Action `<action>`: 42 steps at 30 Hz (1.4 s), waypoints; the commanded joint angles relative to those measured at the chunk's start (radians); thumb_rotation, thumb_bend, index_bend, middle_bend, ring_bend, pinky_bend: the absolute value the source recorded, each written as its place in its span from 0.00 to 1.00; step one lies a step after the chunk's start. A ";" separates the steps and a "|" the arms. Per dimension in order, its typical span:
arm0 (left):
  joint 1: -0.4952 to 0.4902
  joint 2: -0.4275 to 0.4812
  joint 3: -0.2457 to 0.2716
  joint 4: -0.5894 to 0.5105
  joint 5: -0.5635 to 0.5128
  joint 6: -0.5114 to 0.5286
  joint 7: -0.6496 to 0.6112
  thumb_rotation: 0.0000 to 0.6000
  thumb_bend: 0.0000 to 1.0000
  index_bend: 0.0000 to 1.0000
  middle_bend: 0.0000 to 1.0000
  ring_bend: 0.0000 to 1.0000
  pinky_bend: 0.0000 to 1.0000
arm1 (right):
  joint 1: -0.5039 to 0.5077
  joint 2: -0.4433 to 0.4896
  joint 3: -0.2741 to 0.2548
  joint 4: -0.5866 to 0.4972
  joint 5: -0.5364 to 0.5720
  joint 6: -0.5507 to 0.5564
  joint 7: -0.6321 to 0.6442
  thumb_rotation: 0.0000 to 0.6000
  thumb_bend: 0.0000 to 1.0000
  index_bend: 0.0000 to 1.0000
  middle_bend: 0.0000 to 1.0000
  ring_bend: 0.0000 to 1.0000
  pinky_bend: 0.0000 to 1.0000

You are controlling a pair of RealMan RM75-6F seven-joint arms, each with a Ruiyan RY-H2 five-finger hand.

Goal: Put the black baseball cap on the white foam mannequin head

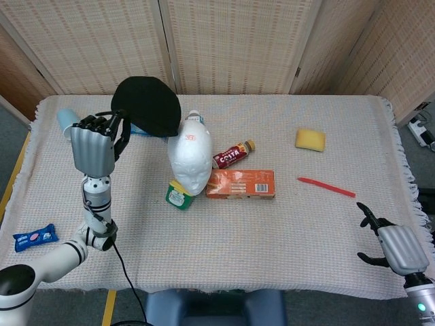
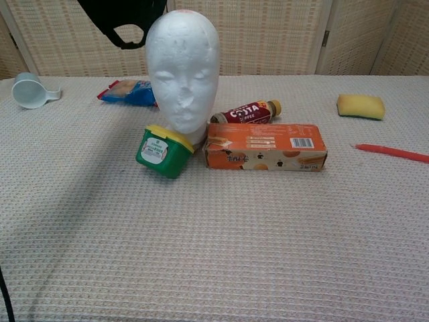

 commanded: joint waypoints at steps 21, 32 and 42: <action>-0.202 -0.147 -0.056 0.053 0.015 -0.076 0.096 1.00 0.67 0.76 1.00 1.00 1.00 | 0.010 0.038 -0.001 0.004 0.003 -0.017 0.068 1.00 0.02 0.00 0.36 0.37 0.61; -0.032 -0.112 0.049 -0.033 0.028 -0.004 0.098 1.00 0.67 0.77 1.00 1.00 1.00 | 0.001 0.048 -0.006 -0.010 -0.024 0.011 0.078 1.00 0.02 0.00 0.36 0.37 0.61; 0.067 -0.115 0.108 -0.038 0.041 0.012 0.080 1.00 0.67 0.77 1.00 1.00 1.00 | -0.020 0.061 -0.017 -0.016 -0.067 0.063 0.098 1.00 0.02 0.00 0.36 0.37 0.61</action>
